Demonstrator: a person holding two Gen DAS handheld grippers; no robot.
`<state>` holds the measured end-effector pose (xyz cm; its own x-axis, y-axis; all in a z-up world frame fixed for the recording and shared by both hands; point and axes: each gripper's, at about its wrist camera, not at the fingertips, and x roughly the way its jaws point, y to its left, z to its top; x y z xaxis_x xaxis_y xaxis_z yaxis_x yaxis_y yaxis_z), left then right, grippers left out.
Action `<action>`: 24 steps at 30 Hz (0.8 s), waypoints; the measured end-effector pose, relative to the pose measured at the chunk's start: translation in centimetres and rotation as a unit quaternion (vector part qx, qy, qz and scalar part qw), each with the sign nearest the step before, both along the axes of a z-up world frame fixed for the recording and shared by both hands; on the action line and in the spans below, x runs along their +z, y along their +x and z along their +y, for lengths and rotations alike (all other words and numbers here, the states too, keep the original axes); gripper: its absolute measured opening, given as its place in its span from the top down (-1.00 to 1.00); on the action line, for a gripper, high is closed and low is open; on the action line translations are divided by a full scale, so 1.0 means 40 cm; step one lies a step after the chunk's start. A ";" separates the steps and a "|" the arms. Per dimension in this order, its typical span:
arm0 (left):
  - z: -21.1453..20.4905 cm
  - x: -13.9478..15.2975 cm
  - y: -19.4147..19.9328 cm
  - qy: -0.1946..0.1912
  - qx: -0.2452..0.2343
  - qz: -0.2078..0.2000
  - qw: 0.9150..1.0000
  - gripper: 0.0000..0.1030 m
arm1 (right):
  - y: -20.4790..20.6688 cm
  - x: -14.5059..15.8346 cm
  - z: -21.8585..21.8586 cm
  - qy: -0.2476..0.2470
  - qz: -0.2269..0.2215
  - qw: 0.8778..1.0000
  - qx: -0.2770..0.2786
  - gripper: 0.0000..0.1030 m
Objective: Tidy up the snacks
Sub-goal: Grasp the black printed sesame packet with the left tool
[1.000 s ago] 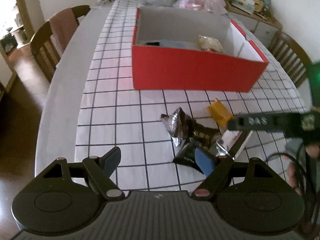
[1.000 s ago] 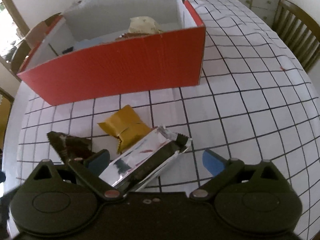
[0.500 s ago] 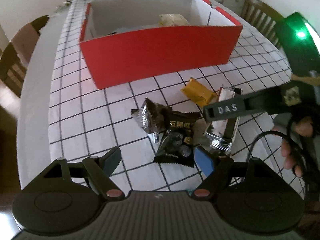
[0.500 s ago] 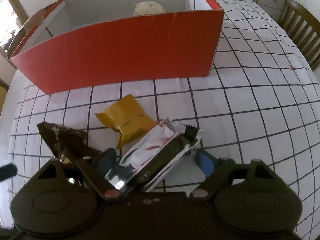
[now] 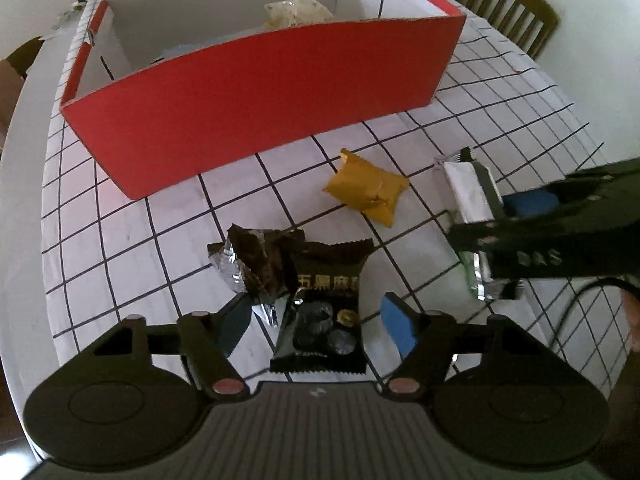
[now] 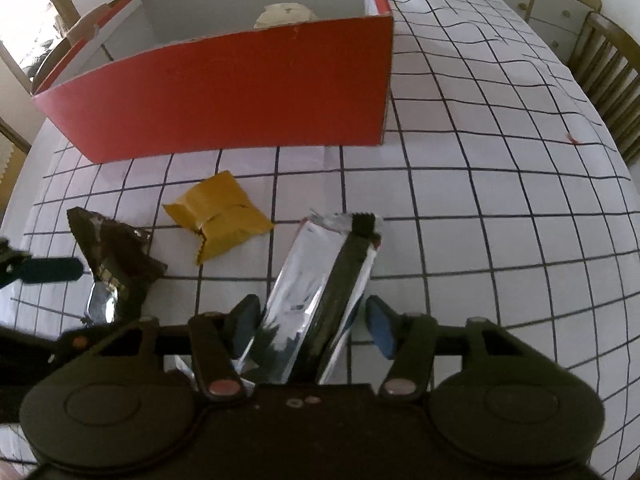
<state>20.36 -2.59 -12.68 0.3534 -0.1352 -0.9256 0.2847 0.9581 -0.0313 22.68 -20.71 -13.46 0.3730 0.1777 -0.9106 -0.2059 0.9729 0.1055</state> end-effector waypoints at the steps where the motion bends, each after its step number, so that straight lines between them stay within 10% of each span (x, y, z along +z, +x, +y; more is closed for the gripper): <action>1: -0.001 -0.003 0.004 0.002 0.001 0.001 1.000 -0.34 | -0.004 0.001 -0.004 0.000 0.001 1.000 0.001 -0.03; 12: -0.017 -0.023 0.017 0.017 0.004 0.015 1.000 0.33 | -0.020 0.004 -0.015 0.004 -0.005 1.000 0.010 0.15; 24: 0.057 0.026 -0.012 -0.042 0.079 0.012 0.996 0.39 | -0.043 0.036 -0.049 0.027 -0.023 0.999 0.001 0.21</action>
<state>19.89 -0.33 -11.64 0.3552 -0.1570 -0.9215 0.1285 0.9846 -0.1182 20.98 -22.67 -12.02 0.4130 0.2277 -0.8818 -0.2137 0.9654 0.1492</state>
